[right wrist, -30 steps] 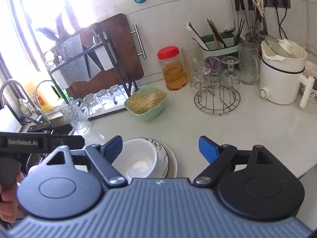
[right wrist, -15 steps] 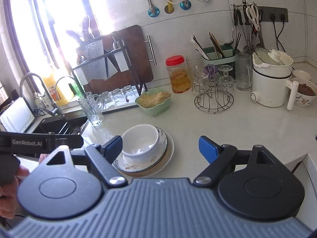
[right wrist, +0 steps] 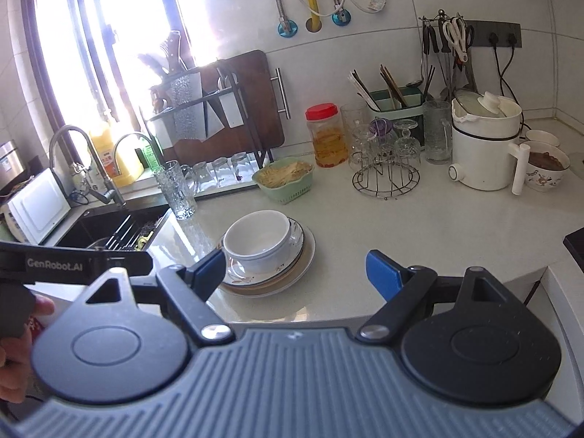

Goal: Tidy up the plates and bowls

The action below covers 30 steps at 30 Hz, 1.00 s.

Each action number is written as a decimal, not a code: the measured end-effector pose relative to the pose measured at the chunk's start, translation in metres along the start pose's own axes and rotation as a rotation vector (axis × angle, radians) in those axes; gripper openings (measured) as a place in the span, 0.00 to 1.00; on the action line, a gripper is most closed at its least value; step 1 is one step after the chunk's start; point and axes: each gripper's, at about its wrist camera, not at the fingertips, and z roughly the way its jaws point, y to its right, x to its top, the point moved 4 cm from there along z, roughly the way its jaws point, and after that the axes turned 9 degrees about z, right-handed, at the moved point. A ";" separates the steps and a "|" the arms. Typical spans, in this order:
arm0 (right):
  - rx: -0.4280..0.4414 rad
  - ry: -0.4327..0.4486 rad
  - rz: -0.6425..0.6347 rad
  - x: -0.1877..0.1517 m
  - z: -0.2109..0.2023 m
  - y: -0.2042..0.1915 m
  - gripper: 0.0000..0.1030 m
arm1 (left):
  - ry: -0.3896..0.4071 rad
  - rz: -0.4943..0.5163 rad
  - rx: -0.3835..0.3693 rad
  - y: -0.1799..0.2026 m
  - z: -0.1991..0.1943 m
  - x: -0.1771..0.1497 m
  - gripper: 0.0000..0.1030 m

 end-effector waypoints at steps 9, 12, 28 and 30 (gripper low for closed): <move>0.011 0.004 -0.017 -0.005 -0.007 -0.004 0.83 | 0.000 -0.014 0.010 0.001 -0.010 -0.012 0.97; 0.014 0.003 -0.016 -0.007 -0.008 -0.004 0.83 | 0.000 -0.022 0.018 -0.001 -0.011 -0.015 0.97; 0.018 -0.007 -0.012 -0.010 -0.007 -0.008 0.83 | -0.003 -0.037 0.031 -0.007 -0.015 -0.022 0.97; 0.016 -0.005 -0.012 -0.010 -0.007 -0.008 0.83 | -0.002 -0.037 0.031 -0.006 -0.015 -0.022 0.97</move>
